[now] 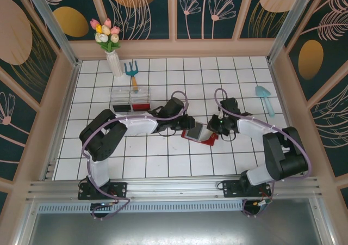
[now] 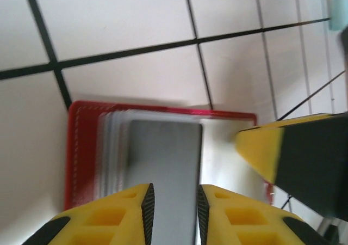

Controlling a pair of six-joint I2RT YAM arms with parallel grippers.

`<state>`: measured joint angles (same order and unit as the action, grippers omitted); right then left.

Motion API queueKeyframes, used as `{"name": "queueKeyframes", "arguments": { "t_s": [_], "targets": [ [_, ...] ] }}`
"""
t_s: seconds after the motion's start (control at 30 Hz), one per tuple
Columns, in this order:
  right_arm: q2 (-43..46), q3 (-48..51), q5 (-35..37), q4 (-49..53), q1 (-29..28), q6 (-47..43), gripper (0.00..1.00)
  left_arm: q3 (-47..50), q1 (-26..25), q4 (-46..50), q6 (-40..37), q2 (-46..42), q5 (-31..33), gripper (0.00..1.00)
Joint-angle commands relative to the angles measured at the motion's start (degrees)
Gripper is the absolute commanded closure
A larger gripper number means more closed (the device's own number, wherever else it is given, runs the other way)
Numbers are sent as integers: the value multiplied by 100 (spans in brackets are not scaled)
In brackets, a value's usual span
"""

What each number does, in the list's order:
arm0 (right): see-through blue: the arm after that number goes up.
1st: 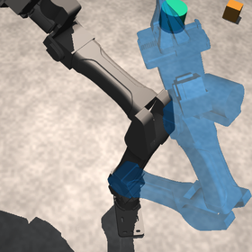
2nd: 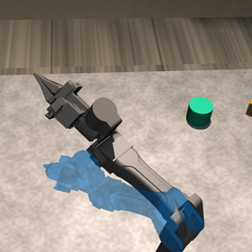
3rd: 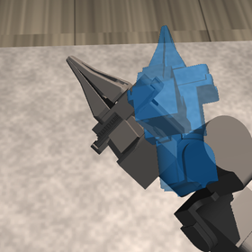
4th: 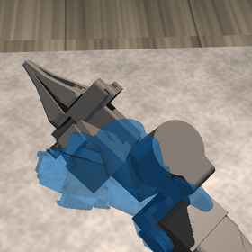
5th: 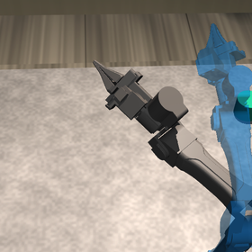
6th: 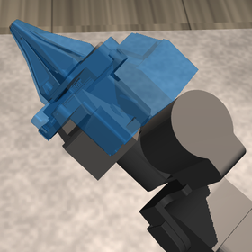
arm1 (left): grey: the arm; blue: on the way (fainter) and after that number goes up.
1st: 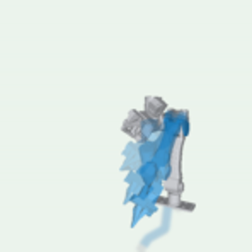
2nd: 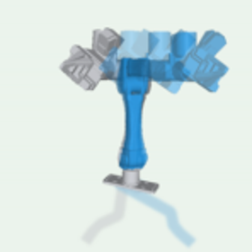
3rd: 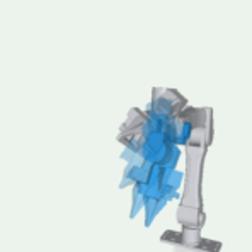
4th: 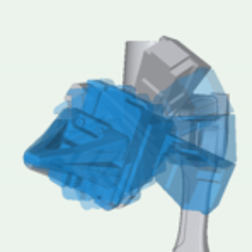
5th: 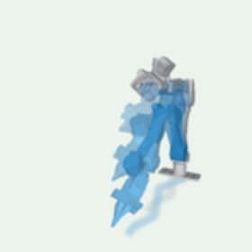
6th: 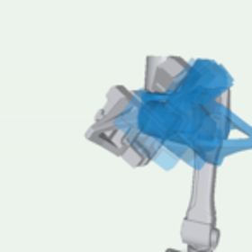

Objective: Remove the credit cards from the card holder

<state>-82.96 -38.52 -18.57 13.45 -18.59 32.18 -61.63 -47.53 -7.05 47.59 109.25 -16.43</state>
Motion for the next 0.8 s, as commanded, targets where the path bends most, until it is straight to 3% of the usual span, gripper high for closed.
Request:
{"name": "queueKeyframes", "arguments": {
  "t_s": [0.0, 0.4, 0.77],
  "targets": [
    [260, -152, -200, -23, -158, 264, 87, 211, -11, -36, -15, 39, 146, 70],
    [322, 679, -1188, -1318, -183, 976, 83, 560, -11, -235, 294, 37, 175, 79],
    [28, 1311, -1849, -2224, 164, 1159, 82, 718, -11, -268, 492, 70, 122, 81]
  ]
}}
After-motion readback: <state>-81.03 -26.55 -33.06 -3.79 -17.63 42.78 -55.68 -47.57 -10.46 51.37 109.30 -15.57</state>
